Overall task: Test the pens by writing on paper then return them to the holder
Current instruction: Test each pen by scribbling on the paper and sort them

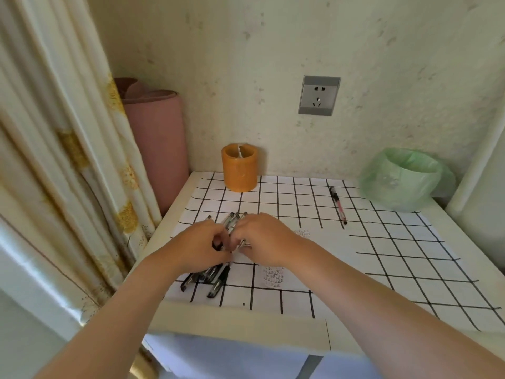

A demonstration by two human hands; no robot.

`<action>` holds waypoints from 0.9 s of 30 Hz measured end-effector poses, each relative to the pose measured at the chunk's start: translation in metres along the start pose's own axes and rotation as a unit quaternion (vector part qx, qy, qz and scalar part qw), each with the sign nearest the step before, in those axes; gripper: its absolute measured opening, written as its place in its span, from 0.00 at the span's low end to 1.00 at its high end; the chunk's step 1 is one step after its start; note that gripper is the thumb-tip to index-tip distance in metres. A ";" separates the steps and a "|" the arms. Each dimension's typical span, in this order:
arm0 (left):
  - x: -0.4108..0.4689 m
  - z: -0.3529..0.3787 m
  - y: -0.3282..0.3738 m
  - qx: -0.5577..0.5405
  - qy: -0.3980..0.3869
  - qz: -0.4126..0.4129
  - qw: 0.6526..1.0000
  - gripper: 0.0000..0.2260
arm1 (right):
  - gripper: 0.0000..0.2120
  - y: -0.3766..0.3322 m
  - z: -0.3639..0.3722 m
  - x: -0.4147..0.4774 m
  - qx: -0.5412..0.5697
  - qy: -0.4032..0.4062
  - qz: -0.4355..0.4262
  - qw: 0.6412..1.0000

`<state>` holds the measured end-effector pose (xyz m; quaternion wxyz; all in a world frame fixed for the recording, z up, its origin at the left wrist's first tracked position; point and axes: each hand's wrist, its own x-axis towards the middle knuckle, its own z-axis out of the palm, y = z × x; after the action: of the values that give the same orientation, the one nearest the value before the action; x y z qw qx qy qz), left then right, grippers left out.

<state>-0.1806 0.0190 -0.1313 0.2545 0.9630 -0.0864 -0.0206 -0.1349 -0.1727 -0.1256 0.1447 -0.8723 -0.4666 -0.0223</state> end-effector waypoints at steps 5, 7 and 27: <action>-0.006 -0.003 -0.004 0.044 -0.047 -0.001 0.998 0.14 | 0.10 -0.001 0.008 -0.002 -0.035 -0.034 -0.030 0.998; -0.006 -0.003 -0.004 0.047 -0.053 0.001 0.998 0.15 | 0.10 0.000 0.011 -0.003 -0.044 -0.026 -0.036 0.998; 0.018 0.004 0.041 -0.073 0.066 0.027 0.995 0.07 | 0.13 0.045 -0.029 -0.048 0.016 0.093 0.106 0.990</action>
<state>-0.1693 -0.0210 -0.1141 0.3297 0.9384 -0.0939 0.0439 -0.1228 -0.2429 -0.1167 0.2033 -0.9084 -0.3565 -0.0806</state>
